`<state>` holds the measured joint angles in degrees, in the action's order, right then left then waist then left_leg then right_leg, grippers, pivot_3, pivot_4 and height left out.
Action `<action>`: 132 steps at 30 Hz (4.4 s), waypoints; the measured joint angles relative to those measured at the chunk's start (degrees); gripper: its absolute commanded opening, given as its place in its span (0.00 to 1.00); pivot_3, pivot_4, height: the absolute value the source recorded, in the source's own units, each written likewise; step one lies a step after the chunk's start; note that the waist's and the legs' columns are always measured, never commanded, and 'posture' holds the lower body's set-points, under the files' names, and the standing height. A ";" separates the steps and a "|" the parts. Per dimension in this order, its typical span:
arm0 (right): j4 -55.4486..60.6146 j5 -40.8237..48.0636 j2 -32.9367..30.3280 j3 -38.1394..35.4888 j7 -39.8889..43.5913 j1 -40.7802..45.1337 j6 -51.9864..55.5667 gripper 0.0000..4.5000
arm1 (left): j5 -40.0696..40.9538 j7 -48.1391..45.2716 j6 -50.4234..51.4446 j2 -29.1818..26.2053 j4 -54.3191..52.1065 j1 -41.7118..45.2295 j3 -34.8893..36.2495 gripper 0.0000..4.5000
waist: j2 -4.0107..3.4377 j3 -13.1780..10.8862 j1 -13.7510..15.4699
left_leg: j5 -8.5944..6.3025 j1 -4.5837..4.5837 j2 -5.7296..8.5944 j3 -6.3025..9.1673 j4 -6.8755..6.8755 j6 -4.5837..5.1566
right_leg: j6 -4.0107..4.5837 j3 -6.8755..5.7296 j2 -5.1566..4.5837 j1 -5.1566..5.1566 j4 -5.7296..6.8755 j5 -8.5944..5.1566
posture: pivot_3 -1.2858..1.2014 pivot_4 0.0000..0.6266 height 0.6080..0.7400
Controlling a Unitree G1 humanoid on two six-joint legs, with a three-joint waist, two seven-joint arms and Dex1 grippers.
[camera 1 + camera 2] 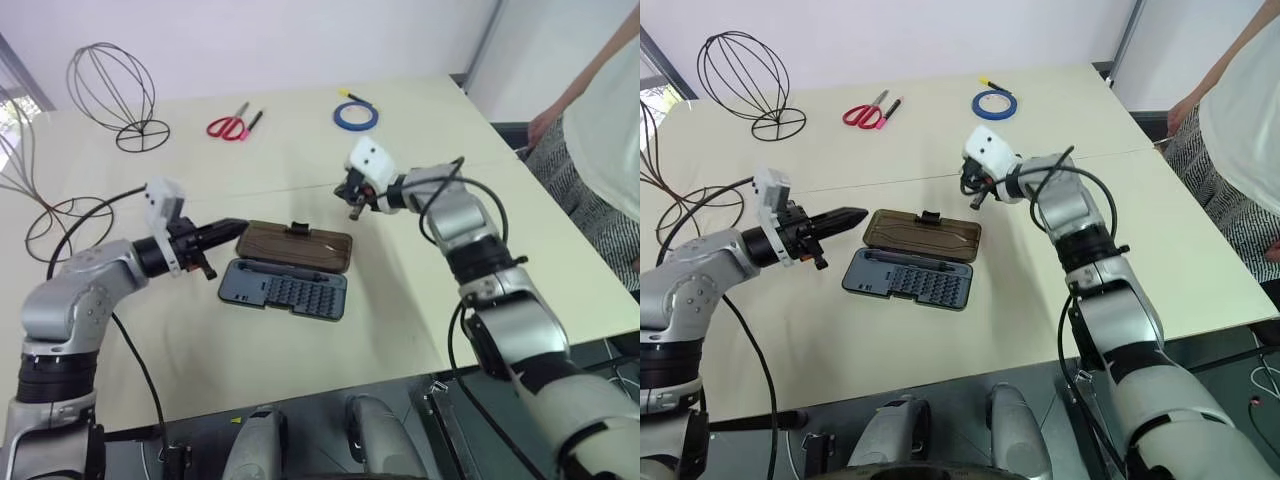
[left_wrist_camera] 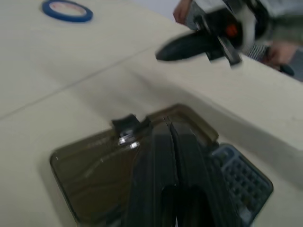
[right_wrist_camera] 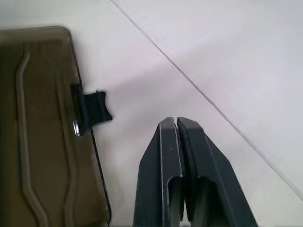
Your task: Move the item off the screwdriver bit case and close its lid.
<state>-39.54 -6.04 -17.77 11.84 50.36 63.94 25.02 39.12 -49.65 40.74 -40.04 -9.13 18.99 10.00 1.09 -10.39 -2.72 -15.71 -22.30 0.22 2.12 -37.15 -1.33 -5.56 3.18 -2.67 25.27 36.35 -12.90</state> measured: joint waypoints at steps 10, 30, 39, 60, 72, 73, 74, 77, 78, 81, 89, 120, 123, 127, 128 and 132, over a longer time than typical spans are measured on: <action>-7.81 0.27 1.32 3.40 5.69 1.79 4.44 0.99 | -4.41 -1.49 -3.44 -0.53 -0.67 -5.46 -2.44 0.00 | 0.00 0.00 0.08 | 0.00 -0.06 0.03 0.00 -0.03 0.00 | -0.01 -0.02 -0.04 0.02 -0.02 0.01 | 0.52 0.24 1.00; -17.06 1.47 2.85 0.61 6.37 1.85 1.52 0.99 | -6.14 0.07 -4.12 0.70 -2.65 -6.36 -2.56 0.00 | 0.01 0.01 -0.30 | 0.00 -0.04 0.02 0.00 -0.03 0.00 | -0.01 -0.01 -0.02 0.02 0.03 0.01 | 0.52 0.24 1.00; -16.46 4.57 3.97 -3.17 4.28 1.08 4.75 0.99 | -6.14 1.13 -4.12 0.78 -2.88 -6.93 -2.56 0.00 | 0.01 0.00 -0.87 | 0.00 -0.04 0.02 0.01 -0.02 0.00 | -0.01 -0.01 -0.03 0.02 0.02 0.01 | 0.52 0.24 1.00; 0.78 1.60 3.36 2.55 0.36 -11.81 -4.74 0.33 | -7.43 1.98 -5.07 1.88 -2.85 -5.65 -2.56 0.00 | 0.04 0.07 -1.20 | 0.00 0.21 0.01 0.03 -0.05 0.00 | -0.02 -0.01 -0.02 -0.24 0.06 0.01 | 0.52 0.24 1.00; -1.06 1.24 2.66 2.68 0.63 -11.73 -5.80 0.01 | -8.31 2.41 -5.51 2.07 -2.71 -4.98 -2.57 0.00 | 0.11 0.11 -1.18 | -0.01 0.90 0.00 0.08 0.06 0.02 | 0.00 -0.06 0.01 -0.93 -0.06 -0.01 | 0.52 0.24 1.00; -1.13 1.17 2.63 2.77 0.62 -11.73 -6.12 0.01 | -8.49 2.43 -5.65 2.10 -2.70 -4.97 -2.57 0.00 | 0.11 0.11 -1.18 | -0.01 0.90 0.00 0.08 0.06 0.02 | 0.00 -0.06 0.01 -0.93 -0.06 -0.01 | 0.52 0.24 1.00; -1.16 1.05 2.57 2.95 0.59 -11.73 -6.60 0.01 | -8.57 2.44 -5.85 2.13 -2.68 -4.95 -2.57 0.00 | 0.11 0.11 -1.18 | -0.01 0.90 0.00 0.08 0.06 0.02 | 0.00 -0.06 0.01 -0.93 -0.06 -0.01 | 0.52 0.24 1.00; -1.26 0.02 2.20 4.01 0.19 -11.79 -9.33 0.01 | -8.62 2.50 -6.14 2.42 -2.43 -4.68 -2.56 0.00 | 0.11 0.11 -1.20 | -0.01 0.90 0.00 0.08 0.05 0.02 | -0.01 -0.06 0.01 -0.93 -0.06 -0.01 | 0.52 0.24 1.00; -1.26 -0.41 1.93 4.44 -0.10 -11.82 -10.73 0.01 | -8.63 2.53 -6.17 2.49 -2.30 -4.68 -2.56 0.00 | 0.11 0.11 -1.21 | -0.01 0.90 0.00 0.08 0.05 0.02 | -0.01 -0.05 0.01 -0.93 -0.06 -0.01 | 0.52 0.24 1.00; -1.28 -1.46 1.49 5.24 -0.43 -11.96 -13.27 0.01 | -8.65 2.63 -6.22 2.52 -2.16 -4.61 -2.56 0.00 | 0.10 0.10 -1.19 | -0.01 0.89 0.00 0.08 0.05 0.02 | -0.01 -0.06 0.01 -0.92 -0.06 -0.01 | 0.52 0.24 1.00; 3.46 -2.45 -3.02 7.49 4.49 -15.56 -23.30 0.01 | -8.68 2.63 -6.37 2.48 -0.48 -3.26 -2.39 0.00 | 0.09 0.06 -0.92 | -0.04 0.78 0.02 0.07 0.10 0.06 | -0.03 -0.06 -0.04 -0.90 -0.22 -0.02 | 0.52 0.24 1.00; 9.65 -15.22 -4.07 10.88 -10.40 -14.62 -53.68 0.01 | -9.81 14.79 -11.75 6.87 23.19 11.56 8.74 0.00 | 0.12 0.00 -1.09 | -0.03 0.76 0.01 0.06 0.11 0.05 | -0.03 -0.06 -0.03 -0.80 -0.16 -0.02 | 0.52 0.24 1.00; 10.30 -15.25 -4.13 10.88 -10.58 -14.62 -53.71 0.01 | -11.81 11.40 -13.68 6.59 26.34 9.89 6.31 0.00 | 0.12 0.00 -1.09 | -0.03 0.76 0.01 0.05 0.11 0.05 | -0.03 -0.05 -0.04 -0.79 -0.16 -0.02 | 0.52 0.24 1.00; 10.41 -15.30 -4.17 10.88 -10.59 -14.63 -53.71 0.01 | -13.89 6.51 -15.47 6.60 29.59 8.14 2.83 0.00 | 0.12 0.00 -1.04 | -0.03 0.74 0.01 0.06 0.11 0.05 | -0.03 -0.06 -0.04 -0.79 -0.16 -0.02 | 0.52 0.24 1.00; 10.54 -15.30 -4.18 10.89 -10.59 -14.63 -53.70 0.01 | -14.18 5.28 -15.66 6.62 30.01 7.99 1.99 0.00 | 0.12 0.00 -1.00 | -0.03 0.74 0.01 0.06 0.11 0.05 | -0.03 -0.06 -0.04 -0.79 -0.16 -0.02 | 0.52 0.24 1.00; 11.21 -15.30 -4.20 10.89 -10.58 -14.63 -53.70 0.01 | -14.89 1.66 -16.66 6.70 30.51 7.69 0.07 0.00 | 0.12 -0.01 -1.02 | -0.03 0.74 0.01 0.06 0.11 0.05 | -0.03 -0.06 -0.04 -0.79 -0.16 -0.02 | 0.52 0.24 1.00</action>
<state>-28.33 -21.34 -21.97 22.73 39.78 49.31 -28.68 24.22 -47.99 24.09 -33.34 21.38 26.68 10.06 1.21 -10.40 -3.74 -15.74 -21.57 0.22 2.18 -37.04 -1.28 -5.59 3.12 -2.71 24.48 36.19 -12.92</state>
